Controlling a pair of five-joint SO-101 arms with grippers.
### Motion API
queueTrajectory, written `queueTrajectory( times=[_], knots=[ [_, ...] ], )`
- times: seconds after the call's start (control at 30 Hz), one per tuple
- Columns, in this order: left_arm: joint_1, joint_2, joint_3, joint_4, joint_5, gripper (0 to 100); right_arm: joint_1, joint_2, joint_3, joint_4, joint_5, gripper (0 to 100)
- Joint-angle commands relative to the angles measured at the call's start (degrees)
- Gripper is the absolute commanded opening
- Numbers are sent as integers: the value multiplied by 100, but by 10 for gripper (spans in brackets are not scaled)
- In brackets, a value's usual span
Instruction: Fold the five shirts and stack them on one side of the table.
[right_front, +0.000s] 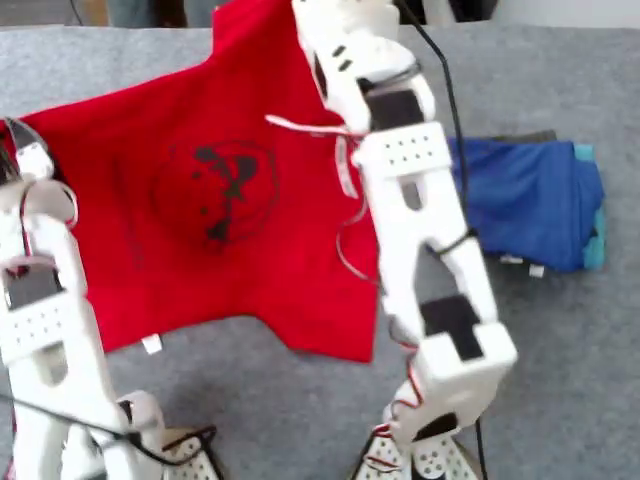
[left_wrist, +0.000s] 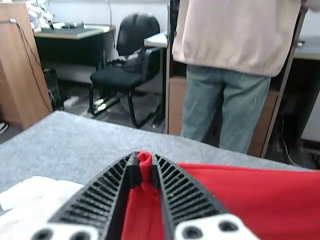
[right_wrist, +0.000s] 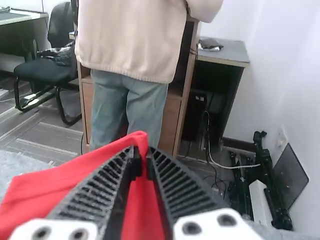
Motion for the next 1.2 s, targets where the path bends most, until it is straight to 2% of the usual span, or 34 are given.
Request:
queueTrajectory(
  times=[0.0, 0.17, 0.37, 0.67, 0.8, 0.93, 1.07, 1.17],
  knots=[
    [40, 589, -716, -123, -62, 29, 44, 224, -1095, 501, 18, 14],
    [31, 703, -497, 35, -70, 29, 79, 312, -2000, 2514, 35, 14],
    [31, 703, -154, 923, -70, 29, 44, 321, -2466, 4651, 369, 14],
    [31, 703, -57, 2040, -70, 29, -79, 400, -1921, 6611, 888, 14],
    [-57, 747, 154, 3051, -79, 29, -88, 400, -1262, 7015, 844, 14],
    [-92, 624, 681, 3376, -79, 29, -97, 92, -119, 6989, 844, 14],
    [-40, 158, 1226, 3780, -484, 29, -193, -673, 1455, 6620, 835, 14],
    [-198, -413, 1613, 3807, -545, 29, -281, -1402, 2651, 6330, 563, 14]
  ],
)
